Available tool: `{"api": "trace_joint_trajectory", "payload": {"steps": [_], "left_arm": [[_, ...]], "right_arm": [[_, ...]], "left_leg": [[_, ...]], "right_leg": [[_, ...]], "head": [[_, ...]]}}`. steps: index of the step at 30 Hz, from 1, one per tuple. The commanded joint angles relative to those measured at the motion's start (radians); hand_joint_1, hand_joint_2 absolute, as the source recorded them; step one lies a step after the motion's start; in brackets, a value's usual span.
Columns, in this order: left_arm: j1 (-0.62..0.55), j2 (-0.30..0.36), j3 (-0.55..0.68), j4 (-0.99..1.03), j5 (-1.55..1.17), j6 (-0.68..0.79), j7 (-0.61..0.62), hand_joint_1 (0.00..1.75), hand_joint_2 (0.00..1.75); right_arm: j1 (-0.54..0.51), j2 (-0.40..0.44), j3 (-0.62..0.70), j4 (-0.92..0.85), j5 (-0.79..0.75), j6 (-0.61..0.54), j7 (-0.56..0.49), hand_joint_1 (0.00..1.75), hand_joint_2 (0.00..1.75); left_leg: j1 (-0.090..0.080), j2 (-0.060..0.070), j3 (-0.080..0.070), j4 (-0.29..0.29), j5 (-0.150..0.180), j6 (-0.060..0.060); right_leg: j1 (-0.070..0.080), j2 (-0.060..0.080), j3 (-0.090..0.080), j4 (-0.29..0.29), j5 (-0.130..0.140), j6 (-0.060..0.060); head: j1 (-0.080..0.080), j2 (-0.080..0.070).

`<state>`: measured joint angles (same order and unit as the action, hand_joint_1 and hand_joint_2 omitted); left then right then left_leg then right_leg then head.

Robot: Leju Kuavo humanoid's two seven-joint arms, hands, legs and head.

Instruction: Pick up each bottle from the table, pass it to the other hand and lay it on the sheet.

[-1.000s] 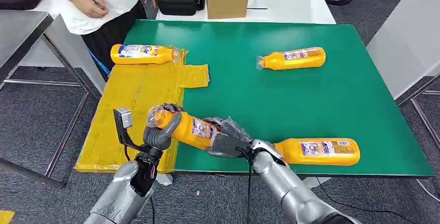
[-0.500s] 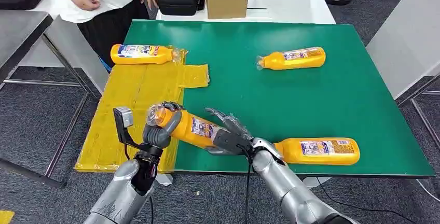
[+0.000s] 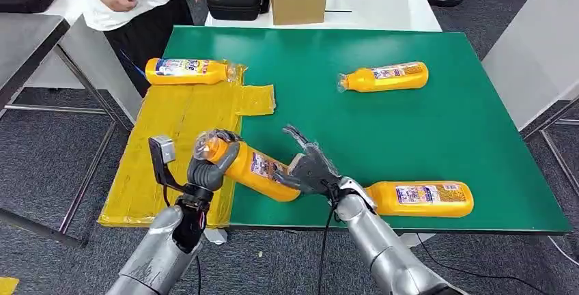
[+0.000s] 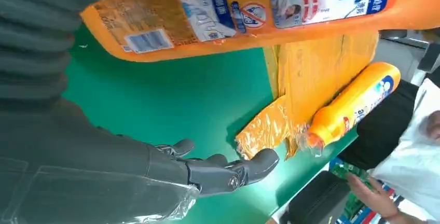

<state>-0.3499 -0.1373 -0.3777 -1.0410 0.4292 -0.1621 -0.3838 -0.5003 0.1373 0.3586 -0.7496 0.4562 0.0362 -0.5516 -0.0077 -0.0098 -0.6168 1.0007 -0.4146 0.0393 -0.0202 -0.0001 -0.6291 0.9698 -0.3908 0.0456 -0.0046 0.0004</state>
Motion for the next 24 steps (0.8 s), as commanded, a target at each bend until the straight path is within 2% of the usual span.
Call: {"api": "trace_joint_trajectory", "payload": {"steps": [1,4,10,11,12,14,15,17,18,19,20,21,22,23,24], "left_arm": [[-0.068,0.004,0.008,0.066,-0.034,0.080,-0.035,1.75,1.75],[-0.081,0.007,0.044,0.048,-0.083,0.189,-0.081,1.75,1.75],[-0.102,0.017,0.100,-0.068,-0.344,0.507,-0.202,1.75,1.75],[-0.103,0.017,0.102,-0.077,-0.349,0.509,-0.193,1.75,1.75],[-0.108,0.015,0.107,-0.084,-0.488,0.664,-0.234,1.75,1.75],[-0.112,0.017,0.114,-0.084,-0.532,0.710,-0.237,1.75,1.75],[-0.117,0.017,0.115,-0.067,-0.642,0.831,-0.260,1.75,1.75],[-0.116,0.018,0.115,-0.066,-0.642,0.831,-0.260,1.75,1.75],[-0.112,0.006,0.164,-0.053,-0.764,0.860,-0.267,1.75,1.75],[-0.091,-0.055,0.294,-0.069,-1.006,0.860,-0.277,1.75,1.75],[-0.091,-0.055,0.294,-0.069,-1.006,0.860,-0.277,1.75,1.75],[-0.061,-0.093,0.364,-0.113,-1.267,0.860,-0.242,1.75,1.75],[-0.056,-0.093,0.369,-0.116,-1.334,0.860,-0.222,1.75,1.75],[-0.043,-0.100,0.367,-0.129,-1.345,0.860,-0.216,1.75,1.75],[-0.037,-0.094,0.360,-0.135,-1.394,0.860,-0.195,1.75,1.75]], "right_arm": [[-0.017,-0.014,-0.029,0.012,-0.030,0.043,-0.010,0.00,0.00],[-0.018,-0.014,-0.039,0.012,-0.049,0.059,-0.018,0.00,0.00],[0.005,-0.034,-0.072,-0.022,-0.086,0.070,-0.024,0.00,0.00],[0.005,-0.036,-0.074,-0.022,-0.087,0.071,-0.024,0.00,0.00],[0.002,-0.037,-0.080,-0.020,-0.093,0.073,-0.024,0.00,0.00],[-0.007,-0.036,-0.085,-0.010,-0.094,0.072,-0.021,0.00,0.00],[-0.011,-0.034,-0.090,-0.001,-0.095,0.067,-0.022,0.00,0.00],[-0.012,-0.033,-0.090,-0.001,-0.095,0.067,-0.022,0.00,0.00],[-0.013,-0.032,-0.092,0.004,-0.094,0.063,-0.020,0.00,0.00],[-0.009,-0.033,-0.099,-0.003,-0.093,0.056,-0.021,0.00,0.00],[-0.009,-0.033,-0.099,-0.003,-0.093,0.056,-0.021,0.00,0.00],[0.009,-0.042,-0.114,-0.030,-0.096,0.051,-0.022,0.00,0.00],[0.015,-0.045,-0.118,-0.039,-0.094,0.049,-0.017,0.00,0.00],[0.021,-0.054,-0.122,-0.048,-0.093,0.050,-0.017,0.00,0.00],[0.028,-0.058,-0.126,-0.060,-0.092,0.053,-0.012,0.00,0.00]], "left_leg": [[0.002,-0.001,0.005,0.001,-0.002,-0.002],[0.001,0.000,0.003,0.001,-0.001,-0.002],[0.002,-0.001,0.001,0.001,-0.001,-0.002],[0.002,-0.001,0.003,0.001,-0.002,-0.003],[0.002,-0.001,0.002,0.001,-0.001,-0.002],[0.002,0.000,0.003,0.001,-0.002,-0.002],[0.002,0.000,0.005,0.003,-0.004,-0.003],[0.002,0.000,0.004,0.001,-0.003,-0.003],[0.001,0.000,0.002,0.001,-0.001,-0.002],[0.002,0.000,0.004,0.001,-0.002,-0.003],[0.002,0.002,0.006,0.001,-0.003,-0.003],[0.003,0.002,0.007,0.002,-0.004,-0.003],[0.004,0.003,0.012,0.004,-0.008,-0.005],[0.001,0.001,0.003,0.001,-0.002,-0.002],[0.002,0.001,0.005,0.001,-0.003,-0.002]], "right_leg": [[0.002,-0.001,0.006,0.000,-0.003,-0.002],[0.001,-0.001,0.003,0.000,-0.001,-0.002],[0.002,-0.002,0.002,0.000,-0.001,-0.002],[0.002,-0.002,0.004,0.001,-0.002,-0.002],[0.002,-0.002,0.003,0.000,-0.002,-0.002],[0.002,-0.001,0.004,0.001,-0.002,-0.002],[0.003,-0.001,0.006,0.001,-0.003,-0.002],[0.002,-0.001,0.005,0.001,-0.003,-0.002],[0.001,0.000,0.003,0.000,-0.001,-0.002],[0.002,0.000,0.005,0.000,-0.002,-0.002],[0.002,0.001,0.007,0.000,-0.003,-0.003],[0.003,0.001,0.008,0.001,-0.003,-0.003],[0.004,0.002,0.012,0.002,-0.006,-0.005],[0.001,0.000,0.003,0.000,-0.001,-0.001],[0.002,0.000,0.006,-0.001,-0.002,-0.002]], "head": [[0.000,0.000],[0.000,0.000],[0.000,0.000],[0.000,0.000],[0.000,0.000],[0.000,0.000],[0.000,0.000],[0.000,0.000],[0.000,0.000],[0.000,0.000],[0.000,0.000],[0.000,0.000],[0.000,0.000],[0.000,0.000],[-0.001,0.000]]}}
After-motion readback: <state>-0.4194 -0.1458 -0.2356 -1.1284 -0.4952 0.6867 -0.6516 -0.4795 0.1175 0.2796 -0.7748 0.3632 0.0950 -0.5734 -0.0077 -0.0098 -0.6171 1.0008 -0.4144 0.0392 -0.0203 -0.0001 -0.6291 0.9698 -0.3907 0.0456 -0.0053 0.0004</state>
